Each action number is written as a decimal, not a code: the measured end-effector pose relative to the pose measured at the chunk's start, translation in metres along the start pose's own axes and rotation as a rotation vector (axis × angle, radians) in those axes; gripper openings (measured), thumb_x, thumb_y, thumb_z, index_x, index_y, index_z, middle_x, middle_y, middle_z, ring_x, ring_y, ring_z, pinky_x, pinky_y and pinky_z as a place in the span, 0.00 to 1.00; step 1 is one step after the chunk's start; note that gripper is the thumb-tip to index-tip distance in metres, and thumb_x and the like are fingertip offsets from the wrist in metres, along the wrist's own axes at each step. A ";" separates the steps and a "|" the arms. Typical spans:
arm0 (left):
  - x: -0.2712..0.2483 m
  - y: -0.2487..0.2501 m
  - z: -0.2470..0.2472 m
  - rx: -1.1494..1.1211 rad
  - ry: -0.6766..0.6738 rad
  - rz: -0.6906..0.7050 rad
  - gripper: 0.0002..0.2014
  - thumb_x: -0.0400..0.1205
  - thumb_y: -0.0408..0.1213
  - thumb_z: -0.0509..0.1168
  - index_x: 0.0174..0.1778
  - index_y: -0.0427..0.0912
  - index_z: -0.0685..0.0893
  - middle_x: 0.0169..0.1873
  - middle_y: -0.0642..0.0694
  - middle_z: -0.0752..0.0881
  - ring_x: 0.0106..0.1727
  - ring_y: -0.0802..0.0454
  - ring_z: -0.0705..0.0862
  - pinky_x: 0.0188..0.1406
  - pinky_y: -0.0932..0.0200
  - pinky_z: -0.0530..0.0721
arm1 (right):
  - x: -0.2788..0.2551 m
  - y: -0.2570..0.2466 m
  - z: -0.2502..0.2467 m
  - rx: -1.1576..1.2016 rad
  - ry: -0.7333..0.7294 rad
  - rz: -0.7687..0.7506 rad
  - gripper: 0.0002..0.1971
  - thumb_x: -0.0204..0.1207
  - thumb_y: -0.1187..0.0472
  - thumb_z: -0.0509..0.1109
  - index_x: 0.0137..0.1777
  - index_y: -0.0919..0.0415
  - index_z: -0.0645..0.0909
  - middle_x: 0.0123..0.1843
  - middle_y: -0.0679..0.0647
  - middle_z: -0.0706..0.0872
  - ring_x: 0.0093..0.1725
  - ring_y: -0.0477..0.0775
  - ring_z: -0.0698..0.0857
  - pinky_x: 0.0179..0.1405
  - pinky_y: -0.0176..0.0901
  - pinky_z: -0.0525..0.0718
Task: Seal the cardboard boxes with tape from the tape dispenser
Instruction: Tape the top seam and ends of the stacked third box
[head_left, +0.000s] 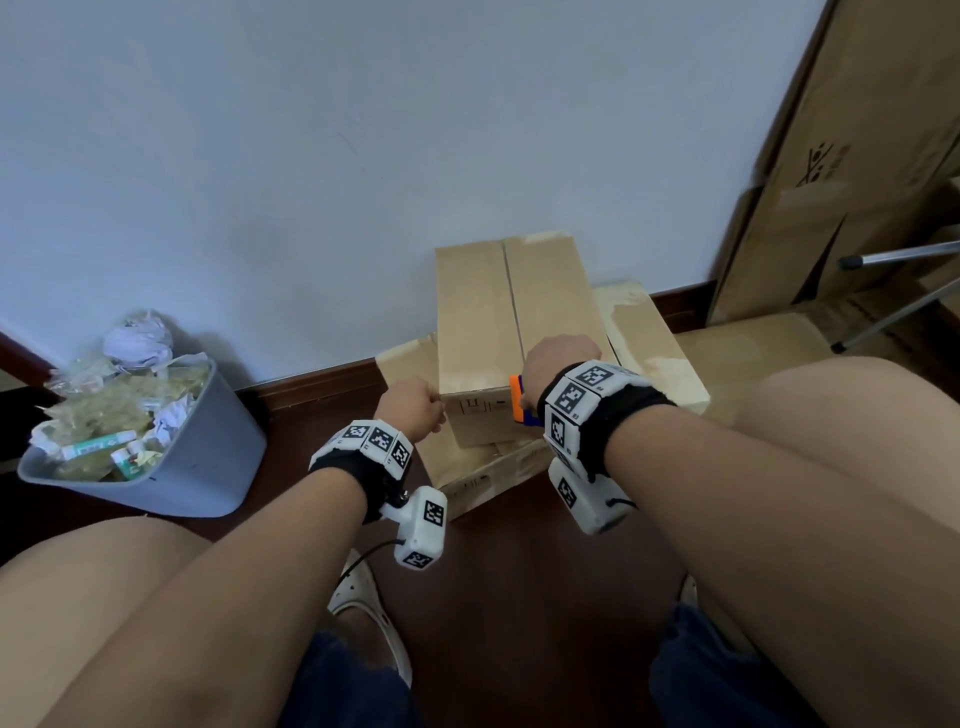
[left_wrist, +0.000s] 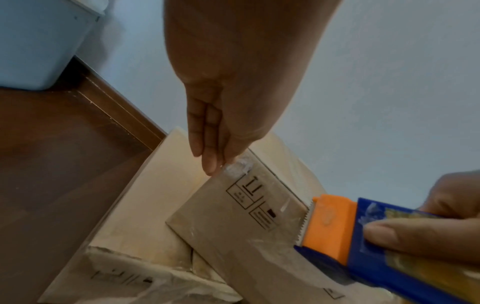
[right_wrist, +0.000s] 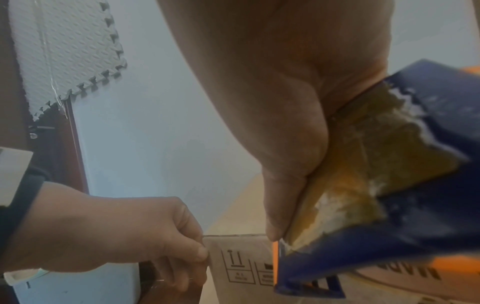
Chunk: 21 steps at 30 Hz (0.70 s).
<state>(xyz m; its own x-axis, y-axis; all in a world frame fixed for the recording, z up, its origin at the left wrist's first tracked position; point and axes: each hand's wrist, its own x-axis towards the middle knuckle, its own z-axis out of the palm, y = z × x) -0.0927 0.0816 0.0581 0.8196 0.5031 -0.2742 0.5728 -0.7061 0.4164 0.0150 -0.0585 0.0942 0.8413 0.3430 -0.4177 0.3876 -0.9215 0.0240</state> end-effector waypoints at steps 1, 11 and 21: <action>0.001 0.001 -0.001 0.004 -0.041 -0.001 0.13 0.85 0.37 0.61 0.44 0.37 0.89 0.38 0.45 0.91 0.42 0.54 0.89 0.52 0.56 0.86 | 0.006 0.000 0.003 0.000 0.006 -0.002 0.22 0.75 0.44 0.69 0.48 0.65 0.72 0.45 0.65 0.77 0.46 0.63 0.76 0.53 0.57 0.83; 0.009 0.026 -0.011 0.267 0.145 0.494 0.09 0.82 0.42 0.66 0.55 0.42 0.81 0.54 0.44 0.84 0.56 0.46 0.81 0.55 0.56 0.77 | 0.001 0.013 -0.009 0.022 -0.002 -0.066 0.17 0.72 0.46 0.72 0.38 0.60 0.73 0.33 0.54 0.69 0.42 0.58 0.74 0.42 0.48 0.78; 0.014 0.020 0.019 0.409 0.068 0.531 0.26 0.84 0.28 0.60 0.78 0.49 0.68 0.76 0.50 0.72 0.71 0.47 0.78 0.63 0.46 0.82 | 0.084 0.005 0.037 -0.143 -0.095 0.047 0.53 0.37 0.21 0.71 0.56 0.63 0.81 0.52 0.68 0.85 0.50 0.73 0.84 0.53 0.77 0.75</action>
<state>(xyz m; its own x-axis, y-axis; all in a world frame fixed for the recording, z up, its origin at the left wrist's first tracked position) -0.0697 0.0656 0.0463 0.9965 0.0567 -0.0621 0.0635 -0.9914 0.1142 0.0741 -0.0410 0.0257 0.8228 0.2752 -0.4973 0.4041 -0.8985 0.1714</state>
